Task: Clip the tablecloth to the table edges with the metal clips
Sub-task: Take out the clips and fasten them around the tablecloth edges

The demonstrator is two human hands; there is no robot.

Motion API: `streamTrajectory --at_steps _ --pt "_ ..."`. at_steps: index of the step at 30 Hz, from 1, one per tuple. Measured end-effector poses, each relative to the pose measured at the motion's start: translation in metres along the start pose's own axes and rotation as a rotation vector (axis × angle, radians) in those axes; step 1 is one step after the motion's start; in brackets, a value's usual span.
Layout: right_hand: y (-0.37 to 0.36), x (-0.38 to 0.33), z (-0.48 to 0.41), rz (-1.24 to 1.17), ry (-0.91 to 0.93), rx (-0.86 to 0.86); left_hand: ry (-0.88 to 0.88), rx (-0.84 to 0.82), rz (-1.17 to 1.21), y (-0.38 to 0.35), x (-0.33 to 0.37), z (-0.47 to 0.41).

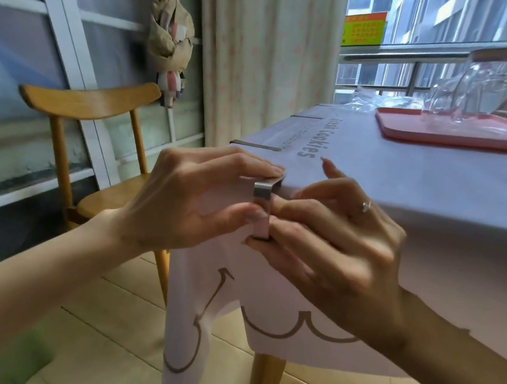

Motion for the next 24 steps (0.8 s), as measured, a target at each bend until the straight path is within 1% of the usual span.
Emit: streamTrajectory --at_steps 5,13,16,19,24 --pt "0.001 0.001 0.000 -0.009 -0.017 0.005 -0.004 0.007 -0.025 0.000 0.003 -0.003" --pt "0.002 0.001 -0.001 -0.037 -0.081 0.028 0.072 -0.005 0.017 0.003 0.006 -0.005" --pt "0.002 -0.003 0.003 -0.075 -0.084 0.014 0.053 -0.026 0.042 0.003 0.007 -0.002" --pt "0.000 -0.004 0.006 -0.044 -0.043 0.009 0.033 -0.040 0.046 0.003 0.007 0.001" --pt "0.001 -0.005 0.011 -0.071 -0.040 -0.005 0.011 -0.067 0.024 0.001 0.008 0.005"
Point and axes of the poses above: each hand's wrist, its own z-axis away from the middle knuckle, its own y-axis out of the back of the hand, x = y × z, the point moved 3 cm from there along -z, towards the middle knuckle, and after that the axes turned 14 degrees about x, right-handed, at the moved point
